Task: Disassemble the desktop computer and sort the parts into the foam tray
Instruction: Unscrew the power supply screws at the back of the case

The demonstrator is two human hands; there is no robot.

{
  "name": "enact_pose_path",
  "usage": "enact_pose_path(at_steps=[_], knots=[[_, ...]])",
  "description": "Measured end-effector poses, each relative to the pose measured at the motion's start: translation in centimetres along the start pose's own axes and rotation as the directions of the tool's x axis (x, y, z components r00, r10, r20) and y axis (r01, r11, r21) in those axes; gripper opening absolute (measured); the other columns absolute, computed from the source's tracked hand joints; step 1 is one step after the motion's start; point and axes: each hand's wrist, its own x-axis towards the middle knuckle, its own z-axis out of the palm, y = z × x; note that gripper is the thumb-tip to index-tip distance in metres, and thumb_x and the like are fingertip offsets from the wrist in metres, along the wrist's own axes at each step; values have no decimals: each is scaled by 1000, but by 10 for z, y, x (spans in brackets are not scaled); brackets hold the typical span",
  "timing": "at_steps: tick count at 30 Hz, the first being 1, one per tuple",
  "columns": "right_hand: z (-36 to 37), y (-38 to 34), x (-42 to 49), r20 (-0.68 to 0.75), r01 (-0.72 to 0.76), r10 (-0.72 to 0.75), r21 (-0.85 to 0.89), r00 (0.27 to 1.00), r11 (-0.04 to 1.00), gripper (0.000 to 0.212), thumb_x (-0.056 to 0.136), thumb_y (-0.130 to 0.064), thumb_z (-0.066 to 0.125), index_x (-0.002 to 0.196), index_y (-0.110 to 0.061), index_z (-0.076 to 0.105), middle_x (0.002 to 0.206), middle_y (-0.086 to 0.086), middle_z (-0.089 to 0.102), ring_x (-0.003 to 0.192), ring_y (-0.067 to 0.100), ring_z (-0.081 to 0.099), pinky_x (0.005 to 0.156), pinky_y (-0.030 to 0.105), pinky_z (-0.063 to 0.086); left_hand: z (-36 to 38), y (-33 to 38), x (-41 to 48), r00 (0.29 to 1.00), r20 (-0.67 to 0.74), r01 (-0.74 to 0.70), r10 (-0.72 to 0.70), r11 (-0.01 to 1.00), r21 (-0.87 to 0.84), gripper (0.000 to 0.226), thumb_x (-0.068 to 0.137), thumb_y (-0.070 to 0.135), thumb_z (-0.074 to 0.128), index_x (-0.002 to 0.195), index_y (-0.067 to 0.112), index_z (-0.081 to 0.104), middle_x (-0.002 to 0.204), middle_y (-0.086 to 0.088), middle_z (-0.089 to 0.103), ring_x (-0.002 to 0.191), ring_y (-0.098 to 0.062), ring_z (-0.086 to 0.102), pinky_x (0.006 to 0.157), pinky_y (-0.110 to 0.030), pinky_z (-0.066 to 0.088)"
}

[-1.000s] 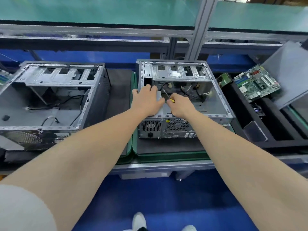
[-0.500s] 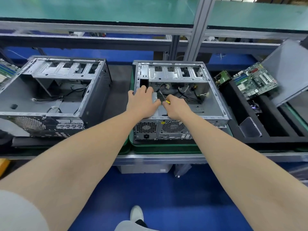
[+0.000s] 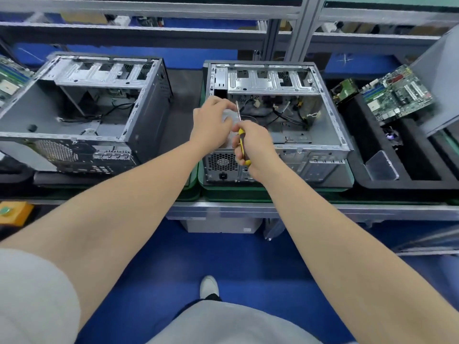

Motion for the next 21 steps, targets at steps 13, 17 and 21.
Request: enact_pose_path(at_steps=[13,17,21], knots=[[-9,58,-57,112,-104,96,61,989,993,27,102,-25,45,103,-9,66,63,5,58,41,18,43,41,26,34,-13,12,-56,999,27,38,-40,997,64,19,98,31,55,107,36,72,126,13,61,128,-8,48,106,-40,26],[-16,73,-64,100,-101,94,59,991,993,35,103,-28,38,118,-23,70,60,2,53,40,17,38,42,26,32,-17,8,-46,994,103,-45,33,992,122,24,98,37,54,117,34,68,131,13,61,132,-8,49,113,-41,27],[-20,80,-67,91,-114,107,82,990,990,42,104,-27,33,118,-40,70,60,1,49,44,15,33,44,25,29,-15,9,-26,972,217,-127,90,978,163,37,98,46,53,132,35,60,142,11,56,139,-11,44,117,-46,26]])
